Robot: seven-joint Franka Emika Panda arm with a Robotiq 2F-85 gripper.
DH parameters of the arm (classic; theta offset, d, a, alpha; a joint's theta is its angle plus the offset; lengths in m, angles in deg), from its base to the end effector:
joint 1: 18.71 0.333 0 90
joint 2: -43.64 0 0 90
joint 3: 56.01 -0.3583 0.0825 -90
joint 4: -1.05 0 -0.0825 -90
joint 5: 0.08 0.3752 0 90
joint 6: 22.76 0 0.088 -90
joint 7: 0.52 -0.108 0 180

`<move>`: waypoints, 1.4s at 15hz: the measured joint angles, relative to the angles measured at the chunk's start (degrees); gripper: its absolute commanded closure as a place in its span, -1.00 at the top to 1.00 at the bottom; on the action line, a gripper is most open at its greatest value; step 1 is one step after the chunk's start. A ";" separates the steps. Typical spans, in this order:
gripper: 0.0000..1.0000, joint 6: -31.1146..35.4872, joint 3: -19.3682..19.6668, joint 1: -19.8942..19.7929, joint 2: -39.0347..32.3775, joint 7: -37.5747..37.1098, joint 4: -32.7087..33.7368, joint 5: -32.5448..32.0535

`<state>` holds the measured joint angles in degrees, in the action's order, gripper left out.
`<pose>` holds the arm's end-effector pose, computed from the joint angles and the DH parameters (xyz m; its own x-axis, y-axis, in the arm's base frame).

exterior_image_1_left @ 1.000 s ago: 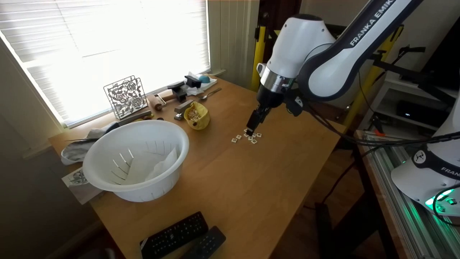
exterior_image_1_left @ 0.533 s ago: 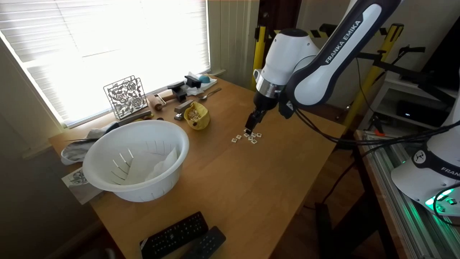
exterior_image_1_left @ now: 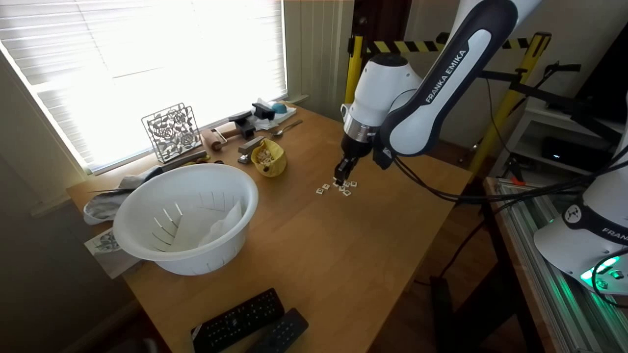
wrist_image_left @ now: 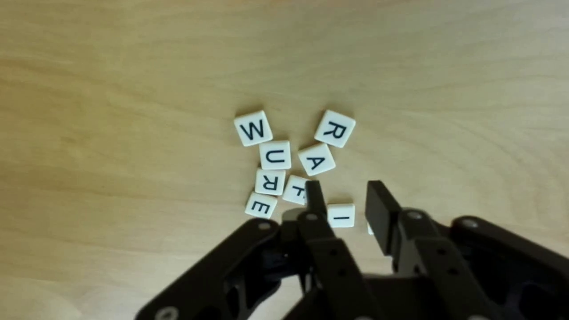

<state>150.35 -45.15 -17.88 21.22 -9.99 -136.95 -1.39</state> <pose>0.5188 -0.0905 0.2243 0.9316 -0.2786 0.2336 -0.2959 -0.9543 0.0418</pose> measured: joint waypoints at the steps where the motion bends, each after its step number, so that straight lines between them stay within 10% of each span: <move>1: -0.99 0.34 0.28 0.10 -0.67 0.00 0.37 0.00; 21: -1.00 2.99 2.35 0.19 -7.31 0.00 4.25 0.45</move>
<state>153.35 -42.81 -17.69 13.91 -9.99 -132.69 -0.94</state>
